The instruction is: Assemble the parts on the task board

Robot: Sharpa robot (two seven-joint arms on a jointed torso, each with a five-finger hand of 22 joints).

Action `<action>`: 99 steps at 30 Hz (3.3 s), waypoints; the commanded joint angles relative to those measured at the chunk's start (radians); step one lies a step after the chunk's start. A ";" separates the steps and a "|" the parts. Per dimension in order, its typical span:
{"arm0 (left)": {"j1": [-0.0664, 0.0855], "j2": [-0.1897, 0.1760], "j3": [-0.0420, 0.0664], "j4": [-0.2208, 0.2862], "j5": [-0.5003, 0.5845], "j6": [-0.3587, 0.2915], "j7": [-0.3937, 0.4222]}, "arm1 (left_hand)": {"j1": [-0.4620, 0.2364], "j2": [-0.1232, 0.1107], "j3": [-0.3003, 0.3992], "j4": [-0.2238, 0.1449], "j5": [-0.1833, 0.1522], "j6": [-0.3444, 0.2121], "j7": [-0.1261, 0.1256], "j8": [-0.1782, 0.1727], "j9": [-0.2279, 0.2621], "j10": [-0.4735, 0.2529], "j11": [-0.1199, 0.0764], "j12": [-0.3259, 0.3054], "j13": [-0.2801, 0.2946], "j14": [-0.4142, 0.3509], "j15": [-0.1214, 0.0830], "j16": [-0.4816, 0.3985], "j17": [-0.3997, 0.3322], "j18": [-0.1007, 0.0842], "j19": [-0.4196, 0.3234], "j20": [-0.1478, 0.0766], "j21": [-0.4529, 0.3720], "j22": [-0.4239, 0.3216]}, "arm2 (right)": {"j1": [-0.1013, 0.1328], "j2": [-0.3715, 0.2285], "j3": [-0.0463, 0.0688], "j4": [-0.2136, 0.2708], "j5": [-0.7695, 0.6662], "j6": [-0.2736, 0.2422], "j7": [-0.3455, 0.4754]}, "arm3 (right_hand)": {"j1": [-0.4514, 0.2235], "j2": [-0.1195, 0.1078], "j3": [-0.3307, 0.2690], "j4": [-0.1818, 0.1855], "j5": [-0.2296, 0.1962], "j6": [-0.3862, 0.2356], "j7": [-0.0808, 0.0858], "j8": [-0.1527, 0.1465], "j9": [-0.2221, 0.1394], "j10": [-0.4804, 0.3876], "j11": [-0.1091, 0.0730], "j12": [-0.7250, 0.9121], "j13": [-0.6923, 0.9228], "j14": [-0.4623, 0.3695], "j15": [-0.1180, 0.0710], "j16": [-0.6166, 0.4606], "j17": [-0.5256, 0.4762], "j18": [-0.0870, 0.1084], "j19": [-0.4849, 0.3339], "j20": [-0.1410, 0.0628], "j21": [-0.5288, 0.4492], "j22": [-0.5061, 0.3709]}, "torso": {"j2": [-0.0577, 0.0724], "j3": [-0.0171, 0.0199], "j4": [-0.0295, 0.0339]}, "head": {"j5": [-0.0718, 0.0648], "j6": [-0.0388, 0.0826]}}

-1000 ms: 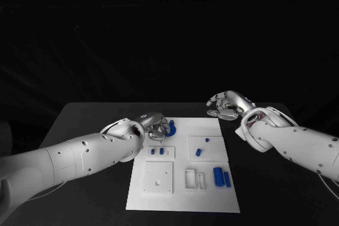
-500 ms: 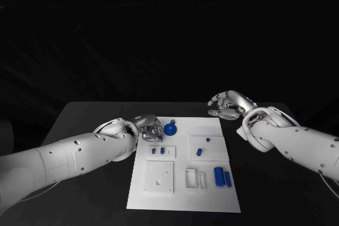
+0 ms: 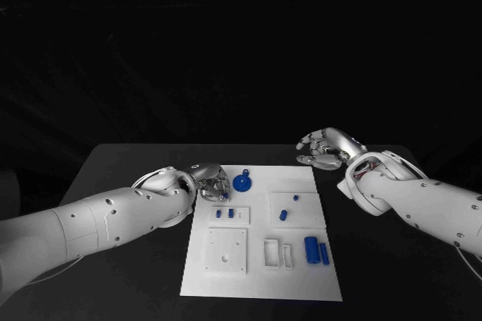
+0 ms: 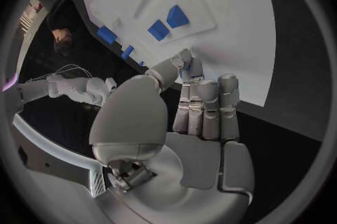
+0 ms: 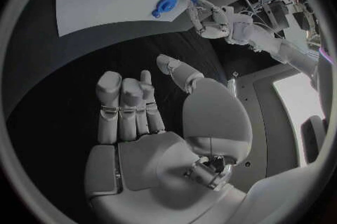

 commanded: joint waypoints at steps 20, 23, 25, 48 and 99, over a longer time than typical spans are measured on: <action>-0.007 0.010 -0.006 0.000 -0.011 0.037 -0.007 | -0.005 0.004 0.007 0.000 0.004 0.010 0.006 0.002 0.001 0.007 -0.001 -0.005 -0.001 0.006 -0.002 0.002 -0.001 0.018 0.007 -0.056 0.003 0.001 | 0.000 -0.002 0.000 0.003 -0.008 0.011 0.008 | -0.001 0.001 -0.001 0.004 0.002 0.002 0.007 0.000 -0.001 0.005 -0.005 0.005 -0.001 0.007 -0.002 -0.004 0.002 0.100 0.000 -0.003 -0.007 0.017 | 0.000 0.0002 0.0002 | -0.002 -0.005; -0.007 0.014 -0.010 -0.006 -0.012 0.039 -0.008 | -0.005 0.004 0.008 -0.001 0.004 0.010 0.006 0.002 0.001 0.007 -0.001 -0.005 -0.002 0.006 -0.002 0.002 -0.002 0.018 0.008 -0.056 0.003 0.002 | 0.000 -0.002 0.000 0.004 -0.008 0.011 0.008 | -0.001 0.001 -0.001 0.004 0.002 0.002 0.007 0.000 -0.001 0.005 -0.005 0.005 -0.001 0.007 -0.002 -0.004 0.002 0.100 0.000 -0.003 -0.007 0.017 | 0.000 0.0001 -0.0002 | -0.001 -0.005; -0.007 0.016 -0.017 -0.009 -0.012 0.038 -0.008 | -0.005 0.004 0.008 -0.001 0.004 0.010 0.006 0.002 0.001 0.007 -0.001 -0.005 -0.002 0.006 -0.002 0.002 -0.002 0.018 0.008 -0.057 0.003 0.002 | 0.000 -0.002 0.000 0.004 -0.008 0.011 0.008 | -0.001 0.001 -0.001 0.004 0.002 0.002 0.007 0.000 -0.001 0.005 -0.005 0.005 -0.001 0.007 -0.002 -0.004 0.002 0.100 0.000 -0.003 -0.007 0.017 | 0.000 0.0000 -0.0005 | -0.001 -0.005; -0.015 0.024 -0.025 -0.015 -0.033 0.021 0.002 | -0.002 -0.006 0.011 -0.007 0.004 -0.011 0.014 -0.012 -0.005 0.001 0.001 -0.013 -0.004 0.004 0.000 0.002 -0.003 0.016 0.007 -0.059 0.002 0.003 | 0.000 -0.002 0.000 0.002 -0.008 0.013 0.009 | 0.000 0.000 -0.001 0.003 0.001 0.002 0.007 0.000 -0.001 0.005 -0.005 0.005 -0.001 0.007 -0.002 -0.004 0.002 0.100 0.000 -0.003 -0.007 0.017 | 0.000 0.0002 -0.0001 | -0.006 -0.010; 0.013 -0.202 0.037 0.156 0.977 -0.047 0.284 | -0.057 -0.048 0.001 0.022 0.006 -0.170 0.074 -0.045 -0.042 -0.147 0.089 -0.101 -0.042 -0.171 0.093 -0.356 -0.168 -0.046 -0.169 0.026 -0.232 -0.085 | -0.036 -0.012 -0.056 0.080 -0.531 0.272 -0.130 | 0.073 -0.023 0.114 -0.027 -0.175 0.017 0.026 0.034 0.000 0.086 0.064 -0.974 -0.758 -0.025 0.063 -0.050 -0.111 0.100 -0.012 0.045 -0.119 0.000 | 0.000 -0.0002 0.0018 | -0.055 0.003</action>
